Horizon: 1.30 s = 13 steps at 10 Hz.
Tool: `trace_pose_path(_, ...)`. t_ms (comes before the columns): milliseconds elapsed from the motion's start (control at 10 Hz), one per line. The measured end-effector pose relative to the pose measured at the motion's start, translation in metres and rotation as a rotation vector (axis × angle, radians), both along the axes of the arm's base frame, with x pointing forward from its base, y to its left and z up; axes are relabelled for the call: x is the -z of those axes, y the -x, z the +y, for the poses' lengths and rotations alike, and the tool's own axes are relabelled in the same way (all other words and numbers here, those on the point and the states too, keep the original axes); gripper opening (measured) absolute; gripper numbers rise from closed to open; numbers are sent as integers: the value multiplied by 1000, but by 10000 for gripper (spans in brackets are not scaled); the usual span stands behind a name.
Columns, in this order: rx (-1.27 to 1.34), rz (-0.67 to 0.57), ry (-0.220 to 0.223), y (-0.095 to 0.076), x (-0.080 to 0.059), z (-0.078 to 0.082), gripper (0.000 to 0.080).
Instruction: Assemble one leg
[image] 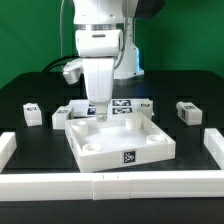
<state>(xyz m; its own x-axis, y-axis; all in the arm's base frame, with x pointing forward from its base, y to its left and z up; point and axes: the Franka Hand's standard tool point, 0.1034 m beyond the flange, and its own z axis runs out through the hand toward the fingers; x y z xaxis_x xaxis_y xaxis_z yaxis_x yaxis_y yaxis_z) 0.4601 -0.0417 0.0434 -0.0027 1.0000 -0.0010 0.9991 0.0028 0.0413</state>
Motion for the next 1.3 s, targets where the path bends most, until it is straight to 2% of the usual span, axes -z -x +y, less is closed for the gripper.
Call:
trace_pose_path(200, -98, 26, 12, 16, 16, 3, 650)
trace_pose_path(500, -131, 57, 13, 28, 33, 3, 650)
trace_pose_path(800, -110, 68, 10, 30, 39, 2, 650)
trace_pose_path(900, -110, 69, 10, 31, 39, 2, 559)
trace_pose_path(1000, -110, 69, 10, 31, 39, 2, 559)
trace_pose_path(1200, -110, 69, 10, 31, 39, 2, 184)
trace_pose_path(1300, -110, 69, 10, 31, 39, 2, 184)
